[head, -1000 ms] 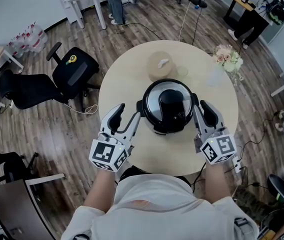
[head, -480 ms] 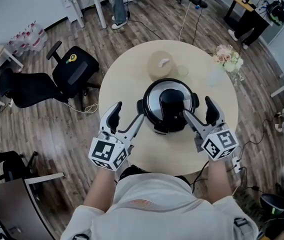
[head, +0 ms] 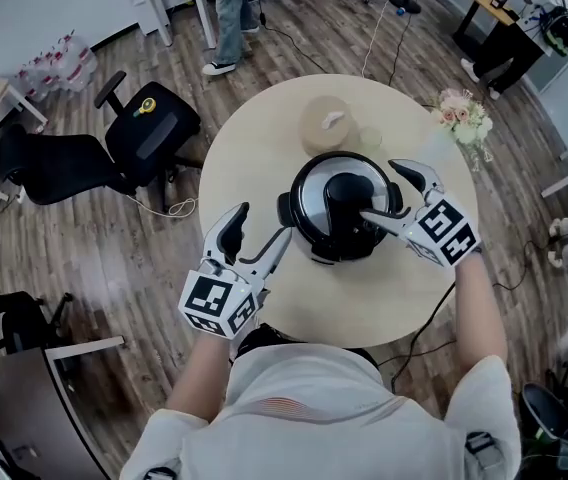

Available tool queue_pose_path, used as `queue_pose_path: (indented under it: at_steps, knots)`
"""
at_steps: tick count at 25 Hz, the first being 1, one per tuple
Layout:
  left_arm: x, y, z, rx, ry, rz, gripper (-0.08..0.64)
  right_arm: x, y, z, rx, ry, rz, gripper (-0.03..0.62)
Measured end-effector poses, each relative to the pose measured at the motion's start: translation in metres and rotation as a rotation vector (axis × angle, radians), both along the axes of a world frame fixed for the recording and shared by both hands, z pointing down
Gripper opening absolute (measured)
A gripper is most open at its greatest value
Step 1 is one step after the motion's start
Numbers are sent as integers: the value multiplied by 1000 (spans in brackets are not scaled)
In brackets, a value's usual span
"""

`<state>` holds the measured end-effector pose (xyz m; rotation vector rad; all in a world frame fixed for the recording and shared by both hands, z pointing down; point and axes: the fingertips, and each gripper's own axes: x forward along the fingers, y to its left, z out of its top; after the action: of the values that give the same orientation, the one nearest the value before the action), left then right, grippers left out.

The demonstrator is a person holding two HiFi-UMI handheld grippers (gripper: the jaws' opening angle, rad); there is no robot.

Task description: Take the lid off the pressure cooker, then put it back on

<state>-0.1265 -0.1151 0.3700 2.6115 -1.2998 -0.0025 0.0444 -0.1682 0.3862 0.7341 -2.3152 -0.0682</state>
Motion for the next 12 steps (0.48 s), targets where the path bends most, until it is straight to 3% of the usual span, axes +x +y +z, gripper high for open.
queue_pose_path:
  at_steps: [6,12]
  knots:
    - [4,4,2,-3,-7,16,313,-22,-10,36,-169,210,-211,408]
    - [2,4,7,-12,-7,11,313,-36,-14,81,-292,419,-348,408]
